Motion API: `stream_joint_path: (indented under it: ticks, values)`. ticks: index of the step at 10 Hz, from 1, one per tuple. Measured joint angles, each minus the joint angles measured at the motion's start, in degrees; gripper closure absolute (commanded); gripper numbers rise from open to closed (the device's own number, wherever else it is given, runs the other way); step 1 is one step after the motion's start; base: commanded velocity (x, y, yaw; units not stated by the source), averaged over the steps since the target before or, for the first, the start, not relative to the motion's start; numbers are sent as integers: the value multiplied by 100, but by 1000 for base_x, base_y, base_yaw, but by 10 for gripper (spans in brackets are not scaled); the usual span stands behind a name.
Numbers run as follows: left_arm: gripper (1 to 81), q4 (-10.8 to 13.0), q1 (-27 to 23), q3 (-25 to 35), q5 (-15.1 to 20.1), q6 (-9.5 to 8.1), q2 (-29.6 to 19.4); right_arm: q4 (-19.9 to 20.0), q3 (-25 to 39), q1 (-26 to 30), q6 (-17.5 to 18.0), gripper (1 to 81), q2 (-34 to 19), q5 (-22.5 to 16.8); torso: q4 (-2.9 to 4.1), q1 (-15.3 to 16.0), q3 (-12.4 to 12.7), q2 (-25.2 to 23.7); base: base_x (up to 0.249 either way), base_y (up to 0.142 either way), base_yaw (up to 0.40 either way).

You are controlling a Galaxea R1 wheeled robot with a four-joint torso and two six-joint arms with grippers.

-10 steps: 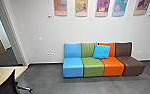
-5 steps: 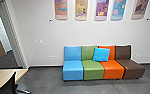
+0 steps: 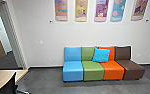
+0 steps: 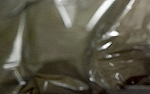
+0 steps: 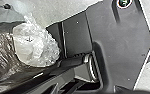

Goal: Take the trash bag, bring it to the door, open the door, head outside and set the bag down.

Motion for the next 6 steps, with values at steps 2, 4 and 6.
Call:
stream_joint_path:
  ticks: [2,4,6]
  values:
    - [811,5,0,-16,0,0,0,-34,-110,-2,0,10,110,-23,0,0,0,0,0,0,0]
    - [811,7,0,-13,0,1,2,-34,-124,-5,0,10,107,-28,0,0,0,0,0,0,0]
    - [811,7,0,-16,1,0,2,-37,-124,-29,0,10,107,-33,0,0,0,0,0,0,0]
